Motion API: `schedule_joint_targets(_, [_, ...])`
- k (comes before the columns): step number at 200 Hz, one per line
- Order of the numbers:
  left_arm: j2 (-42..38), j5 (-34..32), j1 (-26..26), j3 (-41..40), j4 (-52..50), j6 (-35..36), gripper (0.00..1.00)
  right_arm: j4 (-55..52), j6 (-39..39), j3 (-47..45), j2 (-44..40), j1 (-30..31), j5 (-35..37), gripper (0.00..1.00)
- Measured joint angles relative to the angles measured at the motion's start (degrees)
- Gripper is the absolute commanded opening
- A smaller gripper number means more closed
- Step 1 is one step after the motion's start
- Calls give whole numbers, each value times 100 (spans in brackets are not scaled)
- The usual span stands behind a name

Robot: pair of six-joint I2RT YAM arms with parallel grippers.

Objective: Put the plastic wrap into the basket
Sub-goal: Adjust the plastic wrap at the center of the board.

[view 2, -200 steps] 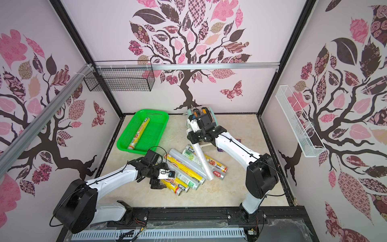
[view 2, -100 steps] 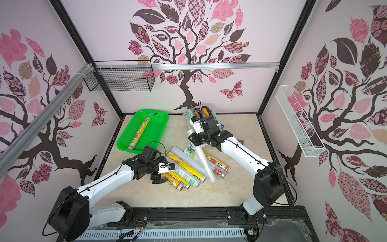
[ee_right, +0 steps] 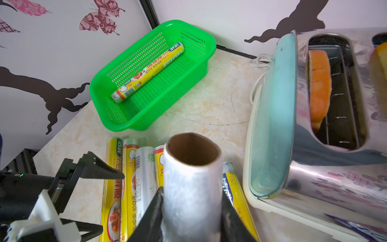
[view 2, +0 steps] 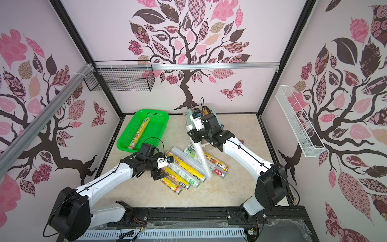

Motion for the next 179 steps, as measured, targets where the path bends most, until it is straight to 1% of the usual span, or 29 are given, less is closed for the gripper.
schedule_joint_targets(24, [28,44,258,221,-186,9,98,24,-68,22,0,0,33,35])
schedule_joint_targets(46, [44,85,352,673,-267,-157,98,72,-83,48,0,0,83,35])
schedule_joint_targets(64, [219,133,439,1364,-404,-527,98,164,-39,90,-7,0,234,36])
schedule_joint_targets(90, [717,378,638,2573,-595,-1220,98,494,179,118,-94,-7,616,36])
schedule_joint_targets(108, [1036,678,715,3276,-680,-1631,98,717,448,278,-144,-46,898,34])
schedule_joint_targets(131, [1252,1029,715,3759,-741,-1954,98,1062,907,645,-144,-146,1191,32])
schedule_joint_targets(148, [1447,1209,710,4105,-820,-2199,98,1397,1360,890,-144,-221,1467,28])
schedule_joint_targets(179, [1969,1659,710,4935,-960,-2549,98,2205,2041,929,-133,-273,1961,27])
